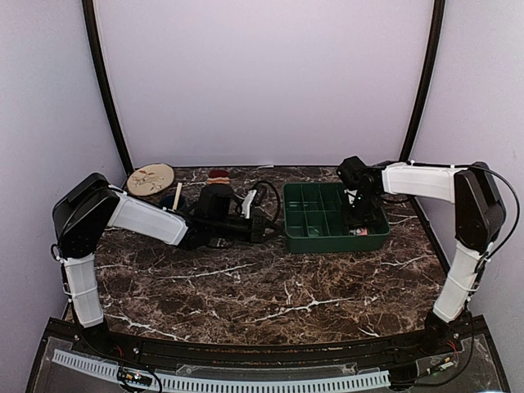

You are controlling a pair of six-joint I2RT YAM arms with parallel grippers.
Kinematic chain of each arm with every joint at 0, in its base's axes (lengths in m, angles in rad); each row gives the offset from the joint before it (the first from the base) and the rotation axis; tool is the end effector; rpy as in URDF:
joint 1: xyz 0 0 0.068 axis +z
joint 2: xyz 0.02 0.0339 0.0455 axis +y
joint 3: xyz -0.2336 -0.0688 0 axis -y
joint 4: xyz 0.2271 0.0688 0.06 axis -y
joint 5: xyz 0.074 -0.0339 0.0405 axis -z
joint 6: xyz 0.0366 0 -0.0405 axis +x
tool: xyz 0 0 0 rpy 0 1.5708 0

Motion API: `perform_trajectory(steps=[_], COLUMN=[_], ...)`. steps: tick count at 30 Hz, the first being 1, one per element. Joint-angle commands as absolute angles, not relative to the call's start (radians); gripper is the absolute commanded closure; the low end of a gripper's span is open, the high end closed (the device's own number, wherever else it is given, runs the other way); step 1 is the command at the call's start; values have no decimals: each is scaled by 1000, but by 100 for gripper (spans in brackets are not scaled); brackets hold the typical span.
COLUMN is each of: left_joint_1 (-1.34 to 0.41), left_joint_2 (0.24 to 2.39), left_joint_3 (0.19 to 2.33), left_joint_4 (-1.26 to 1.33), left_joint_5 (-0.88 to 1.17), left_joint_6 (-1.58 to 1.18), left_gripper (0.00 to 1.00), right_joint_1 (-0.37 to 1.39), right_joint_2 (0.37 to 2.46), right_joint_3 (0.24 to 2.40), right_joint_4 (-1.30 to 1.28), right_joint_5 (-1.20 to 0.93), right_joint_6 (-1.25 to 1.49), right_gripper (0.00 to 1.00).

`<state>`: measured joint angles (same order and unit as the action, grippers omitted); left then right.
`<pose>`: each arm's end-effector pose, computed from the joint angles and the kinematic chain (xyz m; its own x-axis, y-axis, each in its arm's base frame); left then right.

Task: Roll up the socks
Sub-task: Place the sock in the storage box.

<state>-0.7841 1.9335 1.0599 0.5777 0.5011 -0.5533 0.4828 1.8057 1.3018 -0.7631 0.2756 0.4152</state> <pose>0.2681 -0.2922 0.1654 -0.6721 0.0194 -0.7402 0.6953 0.3605 -0.6218 0.3012 0.1467 0.1794 -0.9245 -0.0463 -0.3785 -0.0019 0.9931 -0.1169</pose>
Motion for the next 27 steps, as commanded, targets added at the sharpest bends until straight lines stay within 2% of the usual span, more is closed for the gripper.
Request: perform_trajectory(steps=[1,16,22,27], left_joint_1=[-787,-787,-787,-787], left_joint_2=[1930,1949,1956,1957], left_joint_3=[1084,1107,1121,1132], left_joint_4=[582,592,586,575], left_joint_5=[517,525,528,529], left_joint_6=[-552,-564,-567,-561], left_gripper=[83,83,83,83], right_joint_1=[446,397,398,397], right_joint_2=[1871,1922,1888,1864], right_joint_3=[1308,1318,1380,1437], right_joint_4=[-779,-811,-833,-859], right_joint_5=[188,147,178,207], right_joint_6=[445,453,440,430], right_gripper=[100,99,67,55])
